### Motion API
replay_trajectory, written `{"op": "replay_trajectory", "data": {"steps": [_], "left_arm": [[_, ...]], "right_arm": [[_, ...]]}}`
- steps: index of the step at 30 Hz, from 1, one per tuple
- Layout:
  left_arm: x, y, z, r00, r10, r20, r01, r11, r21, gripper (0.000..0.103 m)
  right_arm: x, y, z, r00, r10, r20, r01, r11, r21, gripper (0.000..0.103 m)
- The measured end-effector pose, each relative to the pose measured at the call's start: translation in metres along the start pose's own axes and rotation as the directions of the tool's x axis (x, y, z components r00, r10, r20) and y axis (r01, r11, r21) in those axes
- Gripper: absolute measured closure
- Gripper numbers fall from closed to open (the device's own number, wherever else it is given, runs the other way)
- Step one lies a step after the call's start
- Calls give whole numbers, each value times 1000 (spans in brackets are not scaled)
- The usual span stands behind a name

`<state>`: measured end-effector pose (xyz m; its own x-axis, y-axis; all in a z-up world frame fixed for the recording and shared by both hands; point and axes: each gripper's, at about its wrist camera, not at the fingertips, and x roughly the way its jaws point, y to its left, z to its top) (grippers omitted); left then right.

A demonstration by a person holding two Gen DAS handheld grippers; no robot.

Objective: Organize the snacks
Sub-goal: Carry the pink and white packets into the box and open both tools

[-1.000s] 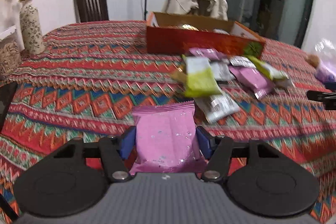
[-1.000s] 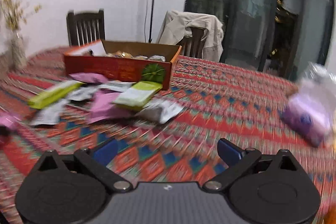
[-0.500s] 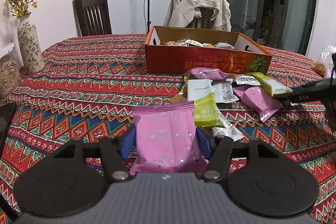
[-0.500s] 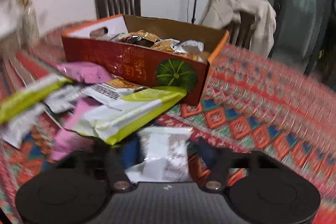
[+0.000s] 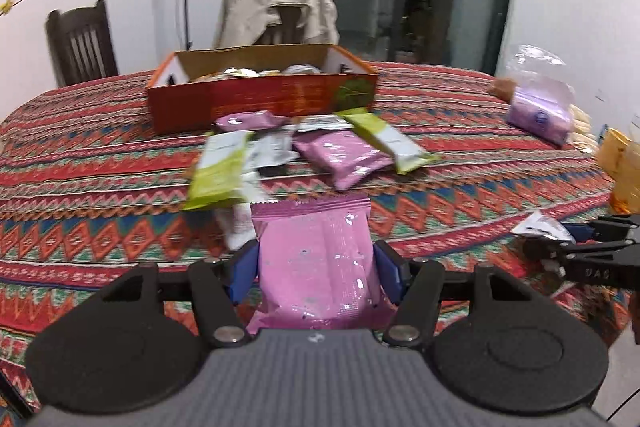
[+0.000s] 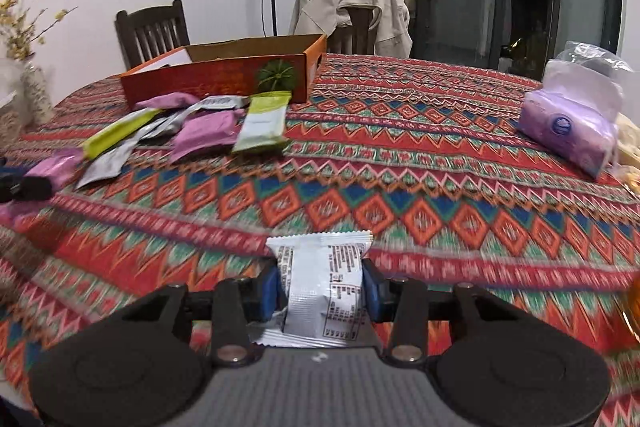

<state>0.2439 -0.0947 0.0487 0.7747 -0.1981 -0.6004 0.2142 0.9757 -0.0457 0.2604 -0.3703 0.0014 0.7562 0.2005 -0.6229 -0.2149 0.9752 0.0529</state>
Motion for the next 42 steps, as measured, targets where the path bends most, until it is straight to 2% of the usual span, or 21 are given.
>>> {"op": "replay_trajectory", "data": {"steps": [3,8,12,14,16,18,20,23,25,29,34,35,36,37,38,41,42], "left_arm": [[-6,-11,-3,1000,-17,8,17,1000,18,40],[-6,-4,0,1000,12,9,-12,1000,-8,40],[3,17,29,1000,-10,27,11,998,-56,40],[9,28,51,997,-20,76,26,997,-72,40],[25,40,78,994,5,110,4,997,-81,40],[48,51,106,993,25,113,-15,996,-83,40],[73,63,135,994,6,105,5,995,-99,40],[115,82,179,996,-12,83,22,993,-114,40],[147,91,203,997,20,72,-12,993,-113,40],[215,103,228,997,68,28,-65,994,-89,40],[282,117,220,991,94,-100,-103,991,-85,40],[287,118,216,988,109,-112,-119,990,-81,38],[290,121,213,986,118,-115,-127,989,-77,30],[285,123,208,988,119,-103,-127,989,-76,22],[281,125,204,991,105,-80,-110,991,-71,20],[264,131,204,994,96,-46,-98,993,-58,18],[258,134,205,995,93,-38,-96,993,-68,18]], "right_arm": [[-10,3,-6,1000,-4,27,3,1000,3,62],[-21,0,-2,997,18,77,-20,1000,22,62],[-16,-1,18,992,52,111,-54,998,13,62],[-10,1,39,988,63,141,-61,998,-20,62],[-3,3,67,978,87,188,-77,995,-62,62],[8,4,97,967,122,223,-106,991,-83,62],[28,6,131,957,143,251,-121,988,-99,62],[65,12,180,948,203,244,-183,978,-105,62],[99,19,211,950,226,217,-206,972,-111,62],[170,39,252,974,160,160,-139,982,-130,62],[246,53,268,995,57,79,-45,988,-145,62],[255,56,268,997,42,68,-31,989,-147,62],[263,58,266,998,15,58,-6,988,-152,62],[267,61,264,998,-5,60,15,987,-160,55],[270,64,260,997,-24,71,36,984,-175,45],[266,65,259,995,0,96,18,983,-184,30],[262,65,260,994,-1,108,21,983,-184,29]]}}
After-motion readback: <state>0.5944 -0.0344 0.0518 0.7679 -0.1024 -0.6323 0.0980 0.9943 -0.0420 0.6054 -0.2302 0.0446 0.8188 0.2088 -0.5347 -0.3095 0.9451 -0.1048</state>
